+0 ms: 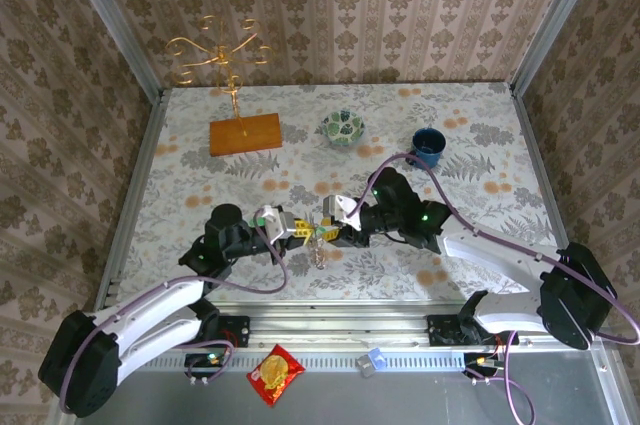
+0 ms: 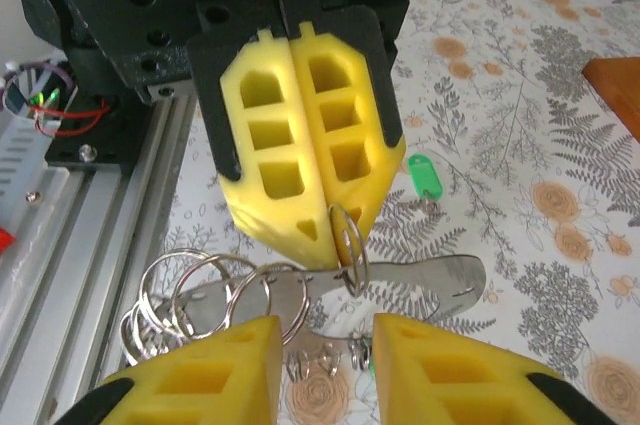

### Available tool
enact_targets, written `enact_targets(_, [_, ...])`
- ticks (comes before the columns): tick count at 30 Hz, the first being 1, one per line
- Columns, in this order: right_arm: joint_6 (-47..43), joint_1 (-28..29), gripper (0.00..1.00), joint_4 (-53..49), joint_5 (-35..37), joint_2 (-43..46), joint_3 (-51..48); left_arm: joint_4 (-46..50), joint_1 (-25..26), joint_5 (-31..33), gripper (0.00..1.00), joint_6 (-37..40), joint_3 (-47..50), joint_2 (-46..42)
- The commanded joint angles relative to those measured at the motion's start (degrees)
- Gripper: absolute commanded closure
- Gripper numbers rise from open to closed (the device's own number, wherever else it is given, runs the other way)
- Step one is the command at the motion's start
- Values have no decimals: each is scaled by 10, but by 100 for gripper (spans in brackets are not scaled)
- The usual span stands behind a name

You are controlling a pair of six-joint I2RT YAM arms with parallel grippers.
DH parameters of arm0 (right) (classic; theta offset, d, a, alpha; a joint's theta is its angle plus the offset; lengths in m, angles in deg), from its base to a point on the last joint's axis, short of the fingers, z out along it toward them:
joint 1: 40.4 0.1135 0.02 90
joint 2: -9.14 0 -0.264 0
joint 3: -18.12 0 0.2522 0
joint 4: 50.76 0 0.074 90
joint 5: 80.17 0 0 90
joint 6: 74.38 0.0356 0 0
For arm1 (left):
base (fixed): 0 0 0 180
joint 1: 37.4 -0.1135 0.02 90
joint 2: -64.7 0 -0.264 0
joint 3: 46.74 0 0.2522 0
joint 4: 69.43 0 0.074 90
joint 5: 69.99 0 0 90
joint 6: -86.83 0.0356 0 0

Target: Put the keys on the keyring

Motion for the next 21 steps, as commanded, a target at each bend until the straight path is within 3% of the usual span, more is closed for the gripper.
enact_targets(1, [-32,3,65,-54,28,21,28,49,8,18,100,44,-28,-13])
enact_targets(12, [-84,12,66,-126,50,16,69,78,21,43,100,69,-40,-12])
enact_targets(21, [-85,33,66,-106,63,-11,80,78,25,42,100,71,-41,-11])
